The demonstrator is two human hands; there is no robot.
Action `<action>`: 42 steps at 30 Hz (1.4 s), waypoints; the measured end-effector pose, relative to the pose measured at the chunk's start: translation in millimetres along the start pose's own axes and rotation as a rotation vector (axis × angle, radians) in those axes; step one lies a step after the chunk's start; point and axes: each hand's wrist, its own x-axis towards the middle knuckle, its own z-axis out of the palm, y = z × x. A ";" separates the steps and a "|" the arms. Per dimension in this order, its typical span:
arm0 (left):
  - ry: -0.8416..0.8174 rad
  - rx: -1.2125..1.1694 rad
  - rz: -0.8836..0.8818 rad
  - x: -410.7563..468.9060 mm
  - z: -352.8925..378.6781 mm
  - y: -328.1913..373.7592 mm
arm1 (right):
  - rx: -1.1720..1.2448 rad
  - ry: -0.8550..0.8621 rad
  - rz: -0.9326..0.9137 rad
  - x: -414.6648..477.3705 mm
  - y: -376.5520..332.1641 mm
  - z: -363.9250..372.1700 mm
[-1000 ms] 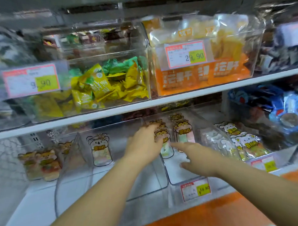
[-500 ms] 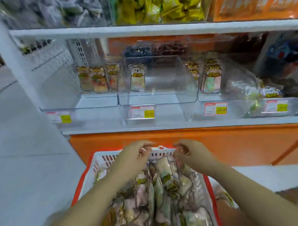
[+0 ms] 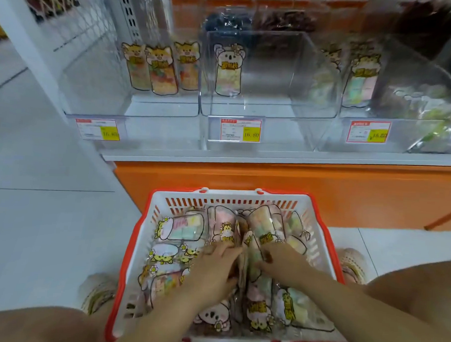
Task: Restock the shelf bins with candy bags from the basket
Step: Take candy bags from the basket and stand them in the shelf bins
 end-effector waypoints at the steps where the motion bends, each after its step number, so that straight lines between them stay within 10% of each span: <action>1: -0.020 0.024 0.004 -1.2 2.0 1.7 | 0.046 -0.010 0.019 1.3 1.1 -1.7; 13: 0.089 0.039 0.016 15.0 7.2 19.9 | 0.310 0.325 0.092 -25.3 25.6 -85.1; 23: 0.282 -1.475 -0.263 24.5 -54.9 21.4 | 0.770 0.008 -0.138 -47.6 -34.9 -81.8; 33: 0.371 -1.539 -0.393 -0.1 -58.7 -12.8 | 0.080 0.000 0.115 -5.5 -4.4 -19.4; 42: 0.293 -1.514 -0.542 8.7 -56.4 -5.6 | 0.905 0.455 0.164 -16.7 -2.7 -92.5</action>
